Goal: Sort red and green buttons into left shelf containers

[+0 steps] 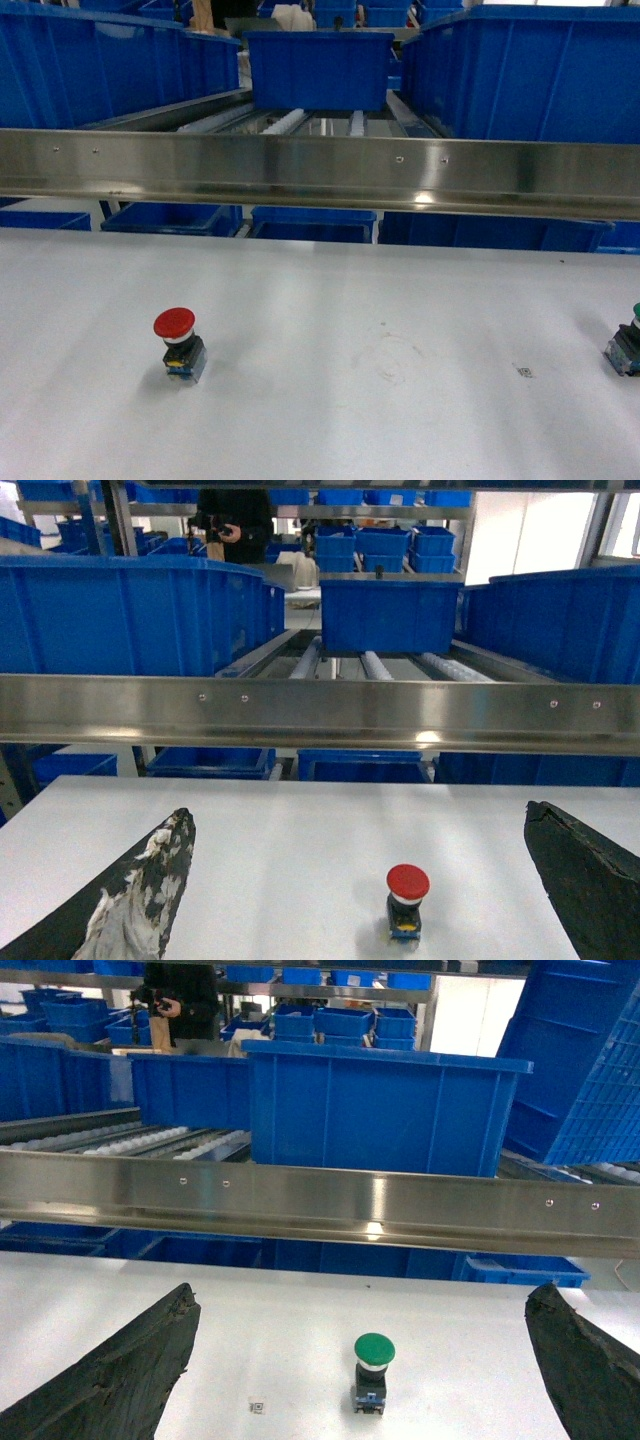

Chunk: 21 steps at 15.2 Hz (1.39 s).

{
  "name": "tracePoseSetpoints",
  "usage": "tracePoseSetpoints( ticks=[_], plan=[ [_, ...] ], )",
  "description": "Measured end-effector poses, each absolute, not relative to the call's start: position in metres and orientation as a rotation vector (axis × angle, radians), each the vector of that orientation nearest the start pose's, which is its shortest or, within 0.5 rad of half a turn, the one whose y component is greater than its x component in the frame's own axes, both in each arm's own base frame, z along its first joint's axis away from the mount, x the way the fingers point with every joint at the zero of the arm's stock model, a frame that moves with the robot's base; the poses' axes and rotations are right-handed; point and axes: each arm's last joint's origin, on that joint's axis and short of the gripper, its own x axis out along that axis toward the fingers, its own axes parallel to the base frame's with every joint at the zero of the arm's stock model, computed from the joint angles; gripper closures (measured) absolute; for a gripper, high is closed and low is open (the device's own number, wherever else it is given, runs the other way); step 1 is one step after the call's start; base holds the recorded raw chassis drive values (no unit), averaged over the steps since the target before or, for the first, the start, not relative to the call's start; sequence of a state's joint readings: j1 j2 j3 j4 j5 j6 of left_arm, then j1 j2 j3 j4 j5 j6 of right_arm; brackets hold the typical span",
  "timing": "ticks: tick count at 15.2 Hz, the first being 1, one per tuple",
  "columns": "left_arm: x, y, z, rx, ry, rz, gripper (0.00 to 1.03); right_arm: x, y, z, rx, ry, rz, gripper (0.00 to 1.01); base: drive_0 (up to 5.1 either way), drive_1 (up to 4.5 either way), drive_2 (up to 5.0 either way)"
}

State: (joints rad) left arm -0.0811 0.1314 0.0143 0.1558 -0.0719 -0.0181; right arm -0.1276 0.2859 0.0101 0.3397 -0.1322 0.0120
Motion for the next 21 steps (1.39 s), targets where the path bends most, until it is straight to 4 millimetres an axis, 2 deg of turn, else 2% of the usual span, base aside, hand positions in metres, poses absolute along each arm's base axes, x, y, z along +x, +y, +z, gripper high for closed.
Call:
tracePoseSetpoints(
  ticks=[3, 5, 9, 12, 14, 16, 21],
  plan=[
    [0.127, -0.014, 0.17, 0.001, -0.006, -0.063, 0.05, 0.141, -0.016, 0.173, 0.012, -0.024, -0.004, 0.03, 0.0, 0.0, 0.0],
    [0.149, -0.016, 0.169, 0.012, 0.042, -0.085, 0.05, 0.173, -0.02, 0.185, 0.005, -0.028, 0.012, 0.03, 0.0, 0.0, 0.0],
    [0.227, -0.016, 0.178, 0.047, 0.132, -0.14, 0.05, 0.25, -0.028, 0.177, 0.003, 0.146, 0.043, 0.03, 0.0, 0.0, 0.0],
    [0.293, -0.014, 0.182, 0.062, 0.224, -0.148, 0.05, 0.318, -0.021, 0.177, 0.021, 0.3, 0.112, 0.03, 0.0, 0.0, 0.0],
    [0.328, -0.016, 0.169, 0.093, 0.342, -0.127, 0.05, 0.35, -0.016, 0.171, 0.006, 0.391, 0.108, 0.03, 0.0, 0.0, 0.0],
    [0.332, -0.017, 0.15, 0.102, 0.444, -0.158, 0.05, 0.353, -0.018, 0.162, -0.001, 0.429, 0.078, 0.03, 0.0, 0.0, 0.0],
    [0.332, -0.018, 0.156, 0.102, 0.419, -0.164, 0.05, 0.353, -0.018, 0.162, -0.004, 0.425, 0.076, 0.03, 0.0, 0.0, 0.0]
  ],
)
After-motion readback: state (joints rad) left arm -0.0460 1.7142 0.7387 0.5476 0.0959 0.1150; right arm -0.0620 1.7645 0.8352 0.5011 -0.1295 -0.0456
